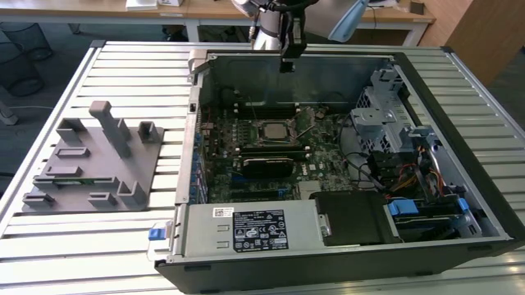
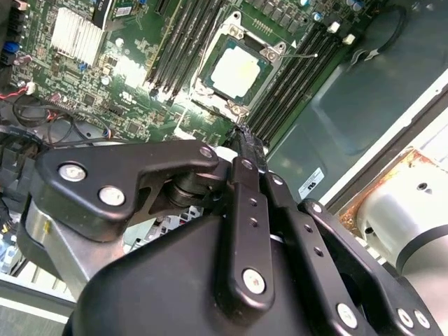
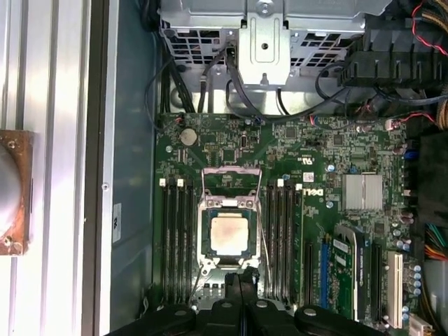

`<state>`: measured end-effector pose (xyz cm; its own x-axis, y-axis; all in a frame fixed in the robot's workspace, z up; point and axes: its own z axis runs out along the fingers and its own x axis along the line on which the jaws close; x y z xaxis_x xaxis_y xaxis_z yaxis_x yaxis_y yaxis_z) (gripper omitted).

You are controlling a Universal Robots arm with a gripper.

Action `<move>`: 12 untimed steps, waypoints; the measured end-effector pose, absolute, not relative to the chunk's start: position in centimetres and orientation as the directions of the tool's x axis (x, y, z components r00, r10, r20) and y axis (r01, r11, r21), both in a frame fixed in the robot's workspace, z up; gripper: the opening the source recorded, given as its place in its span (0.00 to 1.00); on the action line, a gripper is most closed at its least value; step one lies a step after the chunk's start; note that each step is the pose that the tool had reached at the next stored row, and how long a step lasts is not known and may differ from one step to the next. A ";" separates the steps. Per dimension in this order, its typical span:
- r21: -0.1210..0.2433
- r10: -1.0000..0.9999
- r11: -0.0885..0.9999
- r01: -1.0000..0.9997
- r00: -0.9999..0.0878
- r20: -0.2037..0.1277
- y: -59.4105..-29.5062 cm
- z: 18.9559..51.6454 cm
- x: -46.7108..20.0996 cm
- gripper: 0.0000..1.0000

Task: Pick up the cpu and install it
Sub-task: 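Close the cpu cover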

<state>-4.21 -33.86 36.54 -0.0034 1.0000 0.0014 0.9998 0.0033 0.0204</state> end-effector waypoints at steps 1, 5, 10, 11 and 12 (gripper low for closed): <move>0.020 1.000 0.003 1.000 -0.003 0.001 -33.9 36.5 -4.1 0.11; 0.020 1.000 0.003 1.000 -0.003 0.001 -33.9 36.3 -3.9 0.11; 0.020 1.000 0.003 1.000 -0.003 0.001 -33.9 36.0 -3.6 0.11; 0.020 1.000 0.003 1.000 -0.003 0.001 -33.9 36.0 -3.5 0.11; 0.020 1.000 0.003 1.000 -0.003 0.001 -33.9 35.9 -3.4 0.11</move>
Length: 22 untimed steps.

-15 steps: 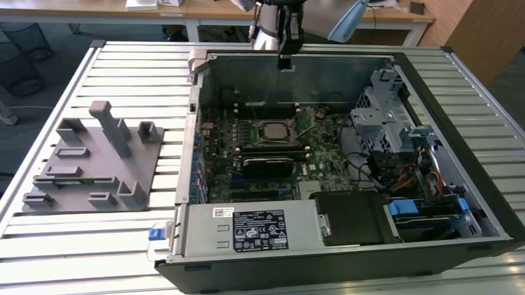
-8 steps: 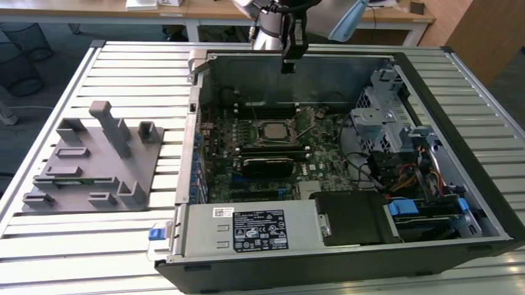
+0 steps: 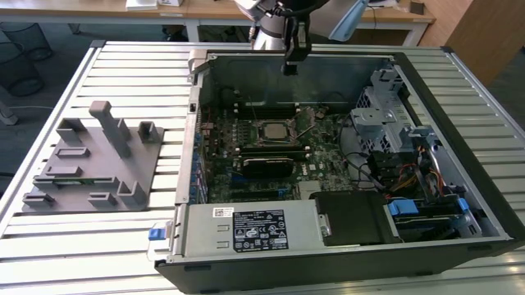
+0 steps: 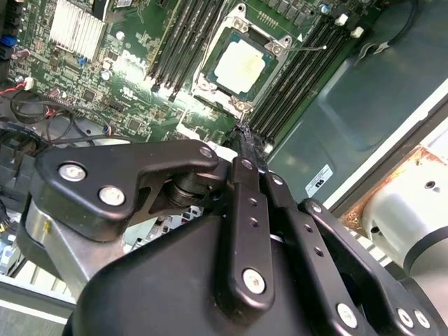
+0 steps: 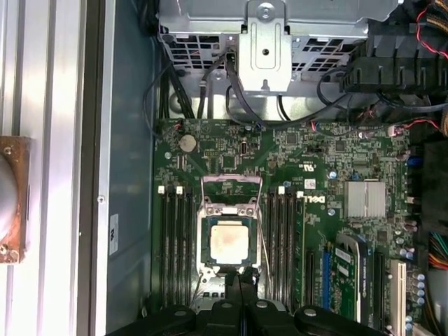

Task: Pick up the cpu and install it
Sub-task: 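Close the cpu cover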

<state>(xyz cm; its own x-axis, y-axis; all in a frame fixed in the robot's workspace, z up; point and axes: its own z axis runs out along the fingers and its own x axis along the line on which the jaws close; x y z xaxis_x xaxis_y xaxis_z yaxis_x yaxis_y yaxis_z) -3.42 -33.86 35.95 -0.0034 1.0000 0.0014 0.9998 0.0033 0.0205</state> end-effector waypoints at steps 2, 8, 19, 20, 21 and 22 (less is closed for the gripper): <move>0.020 1.000 0.003 1.000 -0.003 0.001 -33.9 35.9 -3.3 0.11; 0.020 1.000 0.003 1.000 -0.003 0.001 -33.9 35.6 -2.9 0.11; 0.020 1.000 0.003 1.000 -0.003 0.001 -33.9 35.0 -2.2 0.11; 0.020 1.000 0.003 1.000 -0.003 0.001 -33.9 35.0 -2.1 0.11; 0.020 1.000 0.003 1.000 -0.003 0.001 -33.9 34.9 -2.0 0.11; 0.020 1.000 0.003 1.000 -0.003 0.001 -33.9 34.9 -2.0 0.11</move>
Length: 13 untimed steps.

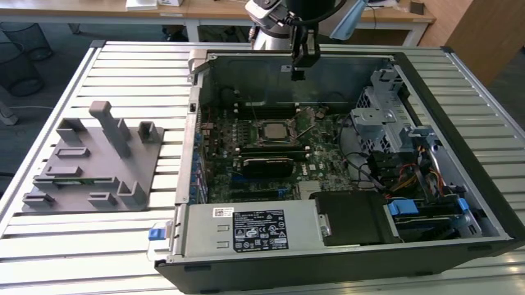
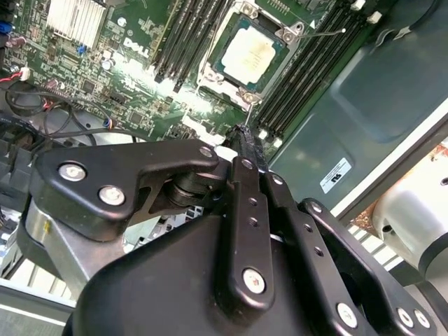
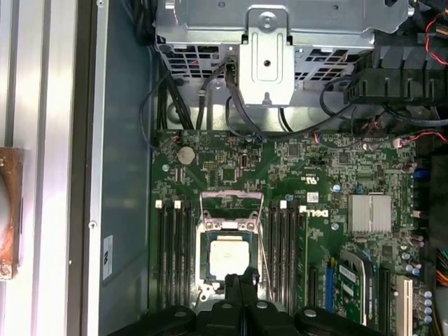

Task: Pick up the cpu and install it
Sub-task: 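Close the cpu cover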

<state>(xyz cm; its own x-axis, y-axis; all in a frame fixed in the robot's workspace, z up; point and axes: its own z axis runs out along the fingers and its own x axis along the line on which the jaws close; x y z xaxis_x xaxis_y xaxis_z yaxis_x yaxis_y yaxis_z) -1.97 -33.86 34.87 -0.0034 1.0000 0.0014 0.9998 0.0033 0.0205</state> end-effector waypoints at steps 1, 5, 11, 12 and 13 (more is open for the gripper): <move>0.020 1.000 0.003 1.000 -0.003 0.001 -33.9 34.8 -1.9 0.11; 0.020 1.000 0.003 1.000 -0.003 0.001 -33.9 34.7 -1.7 0.11; 0.020 1.000 0.003 1.000 -0.003 0.001 -33.9 34.7 -2.2 0.11; 0.020 1.000 0.003 1.000 -0.003 0.001 -33.9 34.7 -2.2 0.11; 0.020 1.000 0.003 1.000 -0.003 0.001 -33.9 34.7 -2.2 0.11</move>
